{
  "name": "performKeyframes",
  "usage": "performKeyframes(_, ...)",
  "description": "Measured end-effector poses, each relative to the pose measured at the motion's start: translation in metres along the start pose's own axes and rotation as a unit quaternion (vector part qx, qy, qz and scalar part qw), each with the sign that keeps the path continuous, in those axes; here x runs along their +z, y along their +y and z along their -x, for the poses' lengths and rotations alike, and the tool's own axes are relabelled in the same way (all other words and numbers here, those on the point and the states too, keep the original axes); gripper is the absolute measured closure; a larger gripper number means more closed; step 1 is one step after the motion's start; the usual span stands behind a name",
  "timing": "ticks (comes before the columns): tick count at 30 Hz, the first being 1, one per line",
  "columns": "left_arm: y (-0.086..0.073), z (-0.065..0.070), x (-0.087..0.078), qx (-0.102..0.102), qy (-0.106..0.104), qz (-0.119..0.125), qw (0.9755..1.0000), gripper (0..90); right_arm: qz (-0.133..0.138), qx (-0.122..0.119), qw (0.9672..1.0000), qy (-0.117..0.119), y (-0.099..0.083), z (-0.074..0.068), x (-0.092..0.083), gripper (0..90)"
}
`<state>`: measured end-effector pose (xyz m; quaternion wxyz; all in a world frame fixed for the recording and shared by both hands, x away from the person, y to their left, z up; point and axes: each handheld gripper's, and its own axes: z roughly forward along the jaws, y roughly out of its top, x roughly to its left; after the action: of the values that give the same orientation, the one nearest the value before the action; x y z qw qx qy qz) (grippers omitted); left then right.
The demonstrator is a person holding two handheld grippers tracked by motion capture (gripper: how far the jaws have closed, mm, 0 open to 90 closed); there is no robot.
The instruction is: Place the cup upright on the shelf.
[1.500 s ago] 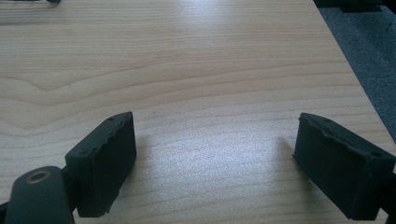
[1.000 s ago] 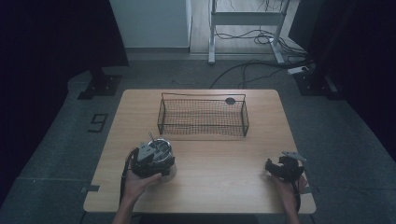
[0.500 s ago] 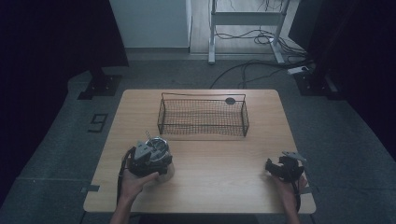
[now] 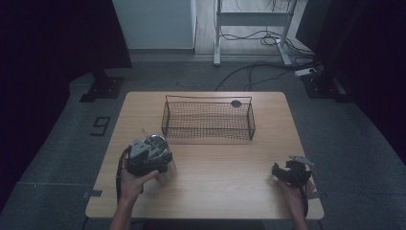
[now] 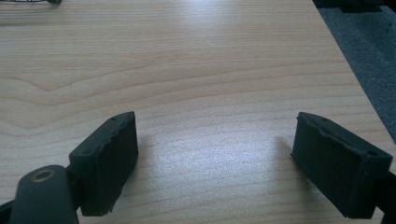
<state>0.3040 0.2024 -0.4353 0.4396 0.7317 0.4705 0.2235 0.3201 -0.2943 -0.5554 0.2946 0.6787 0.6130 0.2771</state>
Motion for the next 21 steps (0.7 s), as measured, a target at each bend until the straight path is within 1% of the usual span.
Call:
performKeyframes(4, 0.008, 0.003, -0.005, -0.001, -0.007, 0.004, 1.0000, 3.5, 0.000, 0.000, 1.0000, 0.000, 0.000, 0.000, 0.000, 14.4)
performKeyframes(8, 0.015, 0.006, -0.009, 0.003, -0.005, 0.010, 0.9999, 3.5, 0.000, 0.000, 1.0000, 0.000, 0.000, 0.000, 0.000, 14.4)
performKeyframes(16, 0.027, 0.010, -0.016, 0.008, -0.011, 0.021, 0.9997, 3.5, 0.000, 0.000, 1.0000, 0.000, 0.000, 0.000, 0.000, 14.4)
performKeyframes(18, 0.029, 0.011, -0.016, 0.005, -0.017, 0.022, 0.9996, 3.5, 0.000, 0.000, 1.0000, 0.000, 0.000, 0.000, 0.000, 14.2)
performKeyframes(21, 0.031, 0.010, -0.017, -0.003, -0.034, 0.021, 0.9992, 3.5, 0.000, 0.000, 1.0000, 0.000, 0.000, 0.000, 0.000, 14.1)
